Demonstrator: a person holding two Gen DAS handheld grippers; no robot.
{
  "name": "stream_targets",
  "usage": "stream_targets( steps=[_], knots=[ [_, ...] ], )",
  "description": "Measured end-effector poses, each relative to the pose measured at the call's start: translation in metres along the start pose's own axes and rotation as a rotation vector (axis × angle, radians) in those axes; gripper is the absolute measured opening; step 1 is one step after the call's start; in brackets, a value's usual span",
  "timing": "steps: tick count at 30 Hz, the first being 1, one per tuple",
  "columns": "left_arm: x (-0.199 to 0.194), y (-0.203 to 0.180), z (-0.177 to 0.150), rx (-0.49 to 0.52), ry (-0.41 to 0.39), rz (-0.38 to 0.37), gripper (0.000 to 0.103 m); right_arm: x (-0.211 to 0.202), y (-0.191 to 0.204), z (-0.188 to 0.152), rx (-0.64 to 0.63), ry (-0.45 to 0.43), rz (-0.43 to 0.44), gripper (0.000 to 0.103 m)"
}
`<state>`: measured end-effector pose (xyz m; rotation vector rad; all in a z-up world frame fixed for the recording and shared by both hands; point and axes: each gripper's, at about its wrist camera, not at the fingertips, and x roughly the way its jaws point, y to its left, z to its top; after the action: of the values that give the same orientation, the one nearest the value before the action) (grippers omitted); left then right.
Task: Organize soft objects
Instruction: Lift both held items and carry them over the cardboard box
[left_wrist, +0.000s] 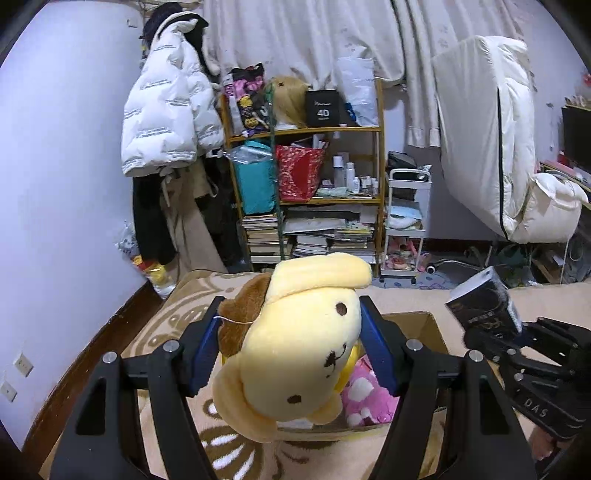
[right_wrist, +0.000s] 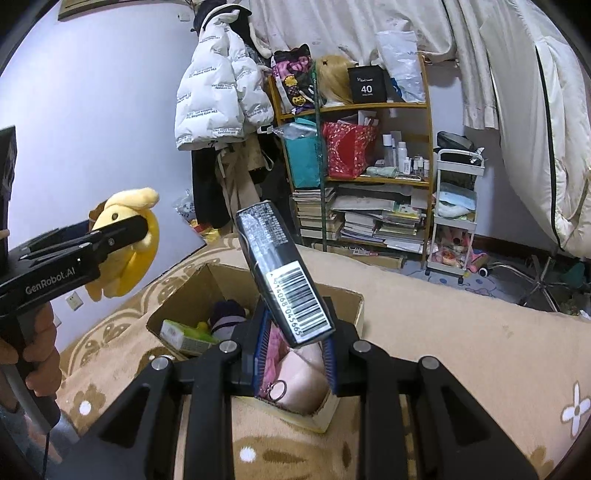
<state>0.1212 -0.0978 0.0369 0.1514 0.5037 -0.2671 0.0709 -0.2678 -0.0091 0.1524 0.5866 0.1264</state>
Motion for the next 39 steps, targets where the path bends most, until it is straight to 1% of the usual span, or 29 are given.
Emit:
stream_targets(
  steps=[3, 10, 15, 22, 31, 39],
  knots=[
    [0.010, -0.002, -0.004, -0.006, 0.025, -0.023, 0.069, 0.007, 0.001, -0.002, -0.014, 0.014, -0.003, 0.027],
    [0.033, -0.005, -0.022, 0.005, 0.098, -0.038, 0.069, 0.026, -0.006, -0.010, -0.002, 0.062, 0.014, 0.027],
    [0.044, -0.013, -0.031, 0.034, 0.125, -0.046, 0.070, 0.038, -0.010, -0.017, 0.006, 0.099, 0.017, 0.027],
    [0.058, -0.022, -0.045, 0.070, 0.186, -0.074, 0.070, 0.046, -0.012, -0.022, 0.018, 0.120, 0.035, 0.027],
    [0.067, -0.031, -0.054, 0.090, 0.218, -0.083, 0.073, 0.053, -0.017, -0.023, 0.031, 0.141, 0.043, 0.028],
    [0.070, -0.031, -0.054, 0.082, 0.219, -0.077, 0.079, 0.058, -0.017, -0.026, 0.028, 0.163, 0.045, 0.029]
  ],
)
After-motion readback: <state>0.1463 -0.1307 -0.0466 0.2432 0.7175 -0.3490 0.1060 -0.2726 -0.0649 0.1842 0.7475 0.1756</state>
